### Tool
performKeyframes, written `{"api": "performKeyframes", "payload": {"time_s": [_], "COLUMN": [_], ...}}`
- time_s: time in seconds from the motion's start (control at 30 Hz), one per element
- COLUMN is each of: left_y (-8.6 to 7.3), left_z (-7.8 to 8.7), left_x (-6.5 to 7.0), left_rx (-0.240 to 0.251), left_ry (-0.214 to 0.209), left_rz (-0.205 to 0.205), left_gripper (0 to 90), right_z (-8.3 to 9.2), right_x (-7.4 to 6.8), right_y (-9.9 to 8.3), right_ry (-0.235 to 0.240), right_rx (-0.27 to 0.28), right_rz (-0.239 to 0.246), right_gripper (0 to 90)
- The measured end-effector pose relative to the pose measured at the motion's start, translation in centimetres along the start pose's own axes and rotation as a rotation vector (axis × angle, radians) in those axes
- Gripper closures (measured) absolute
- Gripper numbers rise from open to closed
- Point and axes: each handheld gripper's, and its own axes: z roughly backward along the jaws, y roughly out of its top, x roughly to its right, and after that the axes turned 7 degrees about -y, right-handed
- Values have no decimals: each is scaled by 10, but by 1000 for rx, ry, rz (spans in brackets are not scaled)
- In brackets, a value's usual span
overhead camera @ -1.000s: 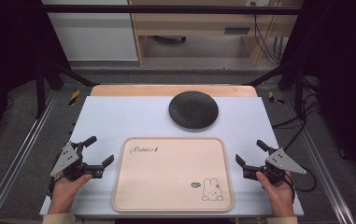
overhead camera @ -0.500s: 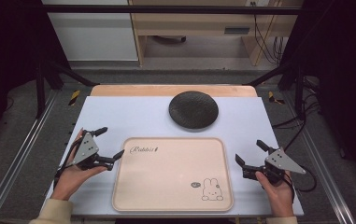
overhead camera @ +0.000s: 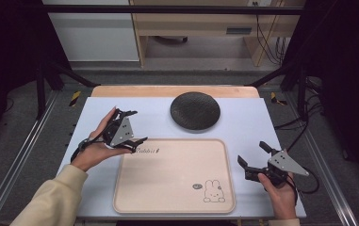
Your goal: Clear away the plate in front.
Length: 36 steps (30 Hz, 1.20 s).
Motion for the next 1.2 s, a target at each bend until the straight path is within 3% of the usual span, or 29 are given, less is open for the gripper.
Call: {"api": "performKeyframes", "payload": {"time_s": [0.4,0.7,1.07,1.2], "left_y": [43,62,65,65], "left_z": [-33,-70,-106,-117], "left_x": [-29,-45,-40,-34], "left_rx": [-6,-109,-140,-181], "left_ry": [-38,-77,-88,-92], "left_rz": [-154,-329,-405,-424], "left_gripper": [79,115,151,161], "right_z": [0,0,1,2], "right_x": [0,1,5,5], "right_y": [1,0,-5,-7], "right_ry": [-2,-14,9,15], "right_rx": [5,7,22,29], "right_rz": [-5,-11,5,17], "right_gripper": [41,39,43,47]}}
